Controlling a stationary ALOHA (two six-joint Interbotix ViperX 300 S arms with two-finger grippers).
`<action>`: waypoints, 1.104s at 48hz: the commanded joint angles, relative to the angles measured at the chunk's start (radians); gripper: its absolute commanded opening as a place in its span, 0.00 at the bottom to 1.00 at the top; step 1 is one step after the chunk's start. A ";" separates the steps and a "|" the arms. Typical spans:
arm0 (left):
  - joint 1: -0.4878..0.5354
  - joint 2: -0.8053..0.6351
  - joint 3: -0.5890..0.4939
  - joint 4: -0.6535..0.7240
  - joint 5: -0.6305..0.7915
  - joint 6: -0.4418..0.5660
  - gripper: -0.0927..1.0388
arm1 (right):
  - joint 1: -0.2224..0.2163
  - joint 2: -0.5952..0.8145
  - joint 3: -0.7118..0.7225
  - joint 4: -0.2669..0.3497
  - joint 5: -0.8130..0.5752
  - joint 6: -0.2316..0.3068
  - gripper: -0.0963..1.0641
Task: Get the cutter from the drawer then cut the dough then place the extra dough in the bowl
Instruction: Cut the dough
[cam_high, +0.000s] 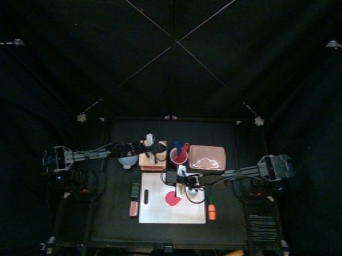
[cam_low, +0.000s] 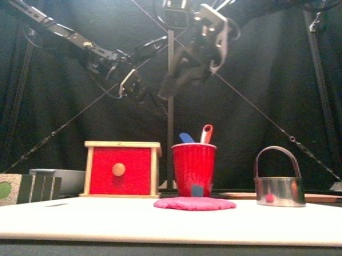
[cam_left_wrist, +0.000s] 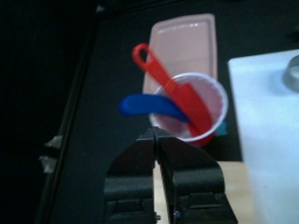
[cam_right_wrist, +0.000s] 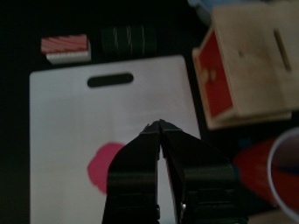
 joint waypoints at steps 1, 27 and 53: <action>-0.110 -0.025 0.051 -0.069 -0.175 0.000 0.42 | 0.014 -0.098 0.061 0.060 0.058 -0.003 0.32; -0.459 -0.037 0.270 -0.356 -0.769 -0.003 0.42 | 0.075 -0.121 0.163 0.247 0.328 -0.003 0.87; -0.512 -0.061 0.318 -0.407 -0.801 -0.098 0.42 | 0.078 -0.038 0.207 0.242 0.302 -0.017 0.86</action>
